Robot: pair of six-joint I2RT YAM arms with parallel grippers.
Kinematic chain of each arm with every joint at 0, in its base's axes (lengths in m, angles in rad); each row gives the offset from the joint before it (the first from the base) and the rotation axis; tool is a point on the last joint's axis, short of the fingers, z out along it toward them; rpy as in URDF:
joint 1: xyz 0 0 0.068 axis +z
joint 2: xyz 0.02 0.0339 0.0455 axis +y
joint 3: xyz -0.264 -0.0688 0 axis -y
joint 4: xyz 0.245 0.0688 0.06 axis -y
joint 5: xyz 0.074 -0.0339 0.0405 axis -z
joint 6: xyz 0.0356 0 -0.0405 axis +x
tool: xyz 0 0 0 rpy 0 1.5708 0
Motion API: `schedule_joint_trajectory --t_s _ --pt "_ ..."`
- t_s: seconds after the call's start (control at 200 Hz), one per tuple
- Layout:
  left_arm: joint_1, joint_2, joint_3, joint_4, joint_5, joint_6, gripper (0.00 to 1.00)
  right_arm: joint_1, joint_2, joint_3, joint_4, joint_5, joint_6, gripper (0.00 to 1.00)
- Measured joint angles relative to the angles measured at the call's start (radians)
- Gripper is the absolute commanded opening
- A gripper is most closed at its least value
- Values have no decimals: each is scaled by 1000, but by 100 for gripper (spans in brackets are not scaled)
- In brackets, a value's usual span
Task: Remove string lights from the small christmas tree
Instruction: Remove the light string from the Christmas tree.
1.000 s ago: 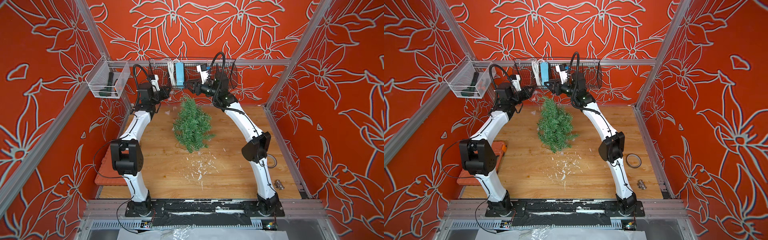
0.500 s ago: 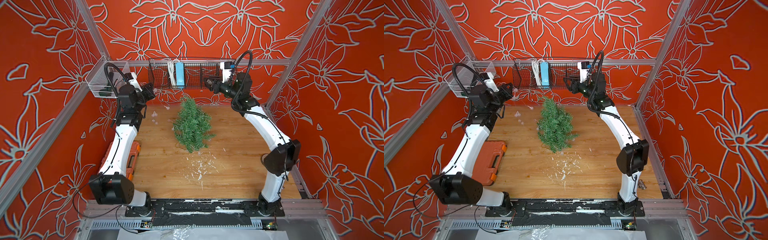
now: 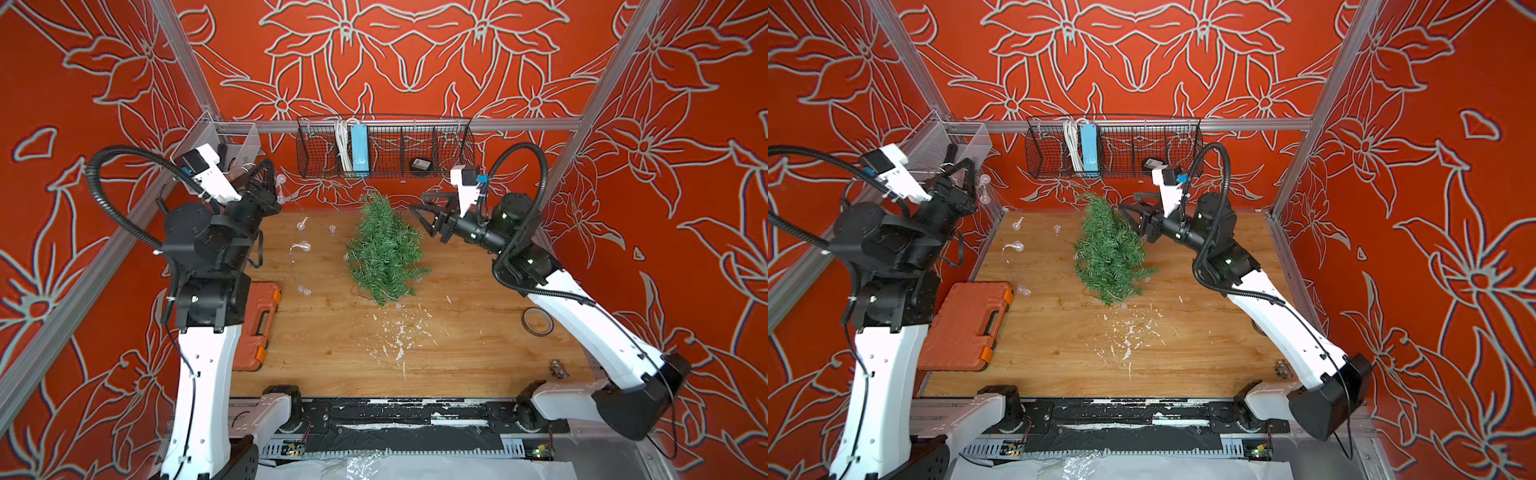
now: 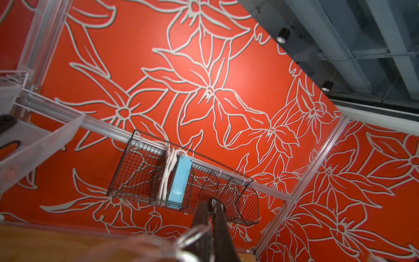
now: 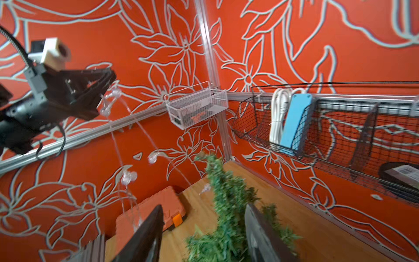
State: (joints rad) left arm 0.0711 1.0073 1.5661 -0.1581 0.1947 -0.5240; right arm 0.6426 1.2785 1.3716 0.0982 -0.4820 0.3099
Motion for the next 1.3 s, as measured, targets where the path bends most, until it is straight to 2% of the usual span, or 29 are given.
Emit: schedule_joint_trajectory --t_s 0.27,0.4,0.51,0.746,1.076,1.201,1.296 --pt "-2 11 248 -111 -13 4 0 203 -58 -41 -128 66 -151 65" --pt "-8 42 386 -149 -10 3 0 301 -14 -48 -156 130 -216 67" --pt "-15 70 481 -156 -9 3 0 352 80 -35 -171 200 -254 69" --pt "-55 80 510 -175 -9 10 0 363 335 88 -203 324 -303 75" --pt "-111 127 577 -215 -14 46 0 380 504 244 -197 423 -378 79" --pt "-126 127 589 -219 -16 60 0 386 578 341 -203 441 -391 77" --pt "-137 125 593 -220 -18 70 0 386 634 417 -211 440 -397 70"
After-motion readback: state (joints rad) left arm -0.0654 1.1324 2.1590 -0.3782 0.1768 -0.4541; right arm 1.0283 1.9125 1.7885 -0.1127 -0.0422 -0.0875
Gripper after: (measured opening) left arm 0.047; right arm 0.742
